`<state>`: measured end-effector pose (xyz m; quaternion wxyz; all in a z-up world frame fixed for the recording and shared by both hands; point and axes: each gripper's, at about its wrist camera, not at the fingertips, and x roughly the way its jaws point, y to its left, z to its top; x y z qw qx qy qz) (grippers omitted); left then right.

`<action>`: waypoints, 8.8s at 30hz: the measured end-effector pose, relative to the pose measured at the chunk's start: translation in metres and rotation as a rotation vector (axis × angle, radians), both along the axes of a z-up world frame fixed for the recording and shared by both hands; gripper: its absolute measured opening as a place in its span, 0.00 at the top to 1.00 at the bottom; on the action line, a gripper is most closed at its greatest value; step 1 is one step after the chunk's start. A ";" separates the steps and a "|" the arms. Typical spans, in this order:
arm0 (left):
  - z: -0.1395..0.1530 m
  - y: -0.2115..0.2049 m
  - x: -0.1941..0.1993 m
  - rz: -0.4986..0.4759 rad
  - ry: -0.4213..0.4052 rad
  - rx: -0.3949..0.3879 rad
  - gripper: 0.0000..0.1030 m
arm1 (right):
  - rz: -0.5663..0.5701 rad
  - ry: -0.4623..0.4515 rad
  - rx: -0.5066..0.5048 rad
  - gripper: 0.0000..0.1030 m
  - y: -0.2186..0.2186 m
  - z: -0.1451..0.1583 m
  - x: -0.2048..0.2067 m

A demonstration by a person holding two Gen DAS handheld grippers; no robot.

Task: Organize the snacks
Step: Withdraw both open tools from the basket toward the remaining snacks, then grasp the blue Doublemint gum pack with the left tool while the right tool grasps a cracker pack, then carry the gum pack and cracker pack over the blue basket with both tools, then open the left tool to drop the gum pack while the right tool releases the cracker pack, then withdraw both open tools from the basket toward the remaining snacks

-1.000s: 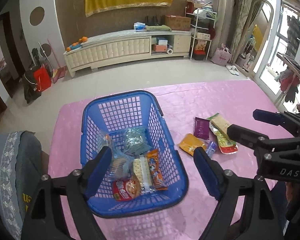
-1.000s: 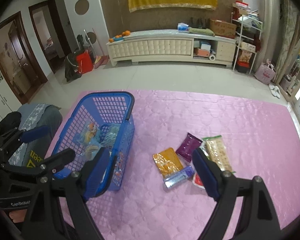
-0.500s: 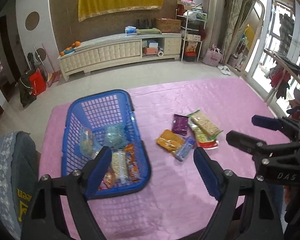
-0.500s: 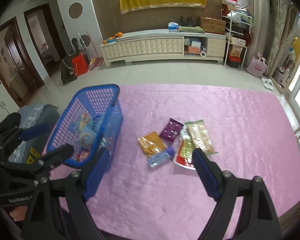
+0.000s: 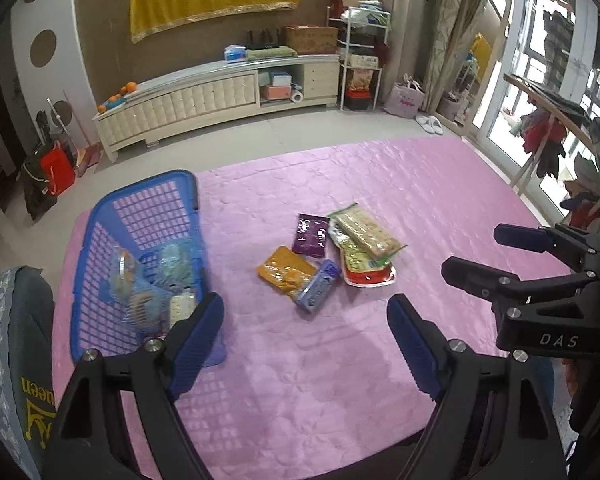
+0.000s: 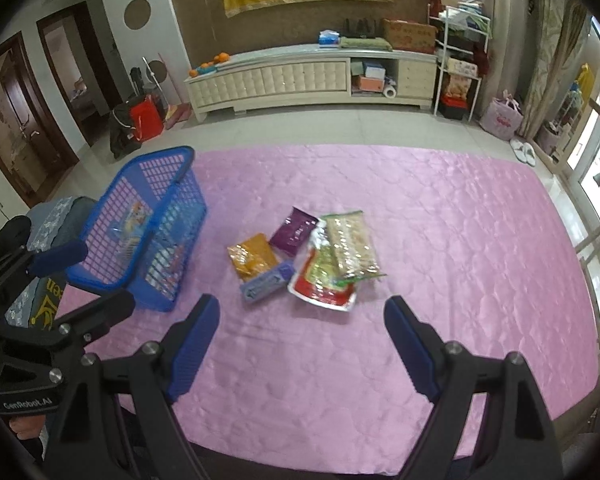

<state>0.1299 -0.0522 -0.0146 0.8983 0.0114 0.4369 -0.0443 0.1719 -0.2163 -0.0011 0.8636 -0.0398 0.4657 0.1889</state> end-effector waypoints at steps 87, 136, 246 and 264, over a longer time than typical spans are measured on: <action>-0.118 0.001 0.098 -0.064 0.138 0.005 0.72 | 0.066 0.282 -0.197 0.43 0.024 -0.166 0.162; 0.015 0.152 -0.047 0.118 -0.180 0.008 0.72 | 0.304 0.087 0.083 0.43 0.154 -0.005 0.005; 0.040 0.076 -0.041 0.047 -0.115 0.034 0.20 | 0.219 -0.028 -0.004 0.06 0.079 0.022 -0.002; -0.014 -0.027 0.055 -0.096 0.028 0.035 0.20 | 0.062 0.051 0.012 0.06 -0.033 -0.031 0.066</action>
